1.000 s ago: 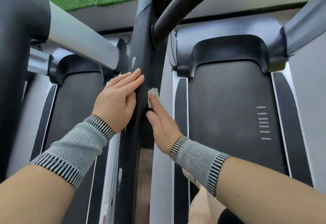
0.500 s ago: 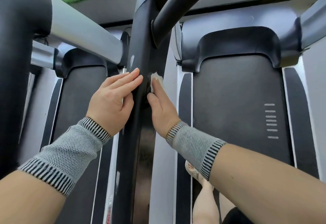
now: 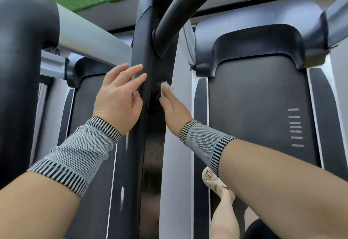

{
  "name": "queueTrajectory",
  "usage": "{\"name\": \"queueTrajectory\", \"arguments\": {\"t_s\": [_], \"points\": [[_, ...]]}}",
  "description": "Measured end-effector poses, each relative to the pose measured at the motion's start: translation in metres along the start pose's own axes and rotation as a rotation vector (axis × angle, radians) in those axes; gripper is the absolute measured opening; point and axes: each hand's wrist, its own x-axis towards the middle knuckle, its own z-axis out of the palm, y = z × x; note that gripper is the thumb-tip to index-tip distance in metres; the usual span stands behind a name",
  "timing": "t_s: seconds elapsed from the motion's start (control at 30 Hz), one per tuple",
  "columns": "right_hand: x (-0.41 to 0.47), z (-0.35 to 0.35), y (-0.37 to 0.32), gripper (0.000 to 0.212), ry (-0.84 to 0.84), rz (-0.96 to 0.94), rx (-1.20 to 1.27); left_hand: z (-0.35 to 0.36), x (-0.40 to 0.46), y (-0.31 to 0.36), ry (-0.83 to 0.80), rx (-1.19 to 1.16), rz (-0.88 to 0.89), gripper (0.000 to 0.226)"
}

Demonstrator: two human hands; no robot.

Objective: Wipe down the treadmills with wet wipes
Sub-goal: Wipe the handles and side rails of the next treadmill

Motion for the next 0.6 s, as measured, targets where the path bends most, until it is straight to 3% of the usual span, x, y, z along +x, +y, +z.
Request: {"name": "queueTrajectory", "arguments": {"t_s": [0.6], "points": [[0.003,-0.001,-0.009,0.048,0.001,-0.044,0.028,0.003,-0.001,0.008,-0.032,-0.056,-0.061,0.048]]}}
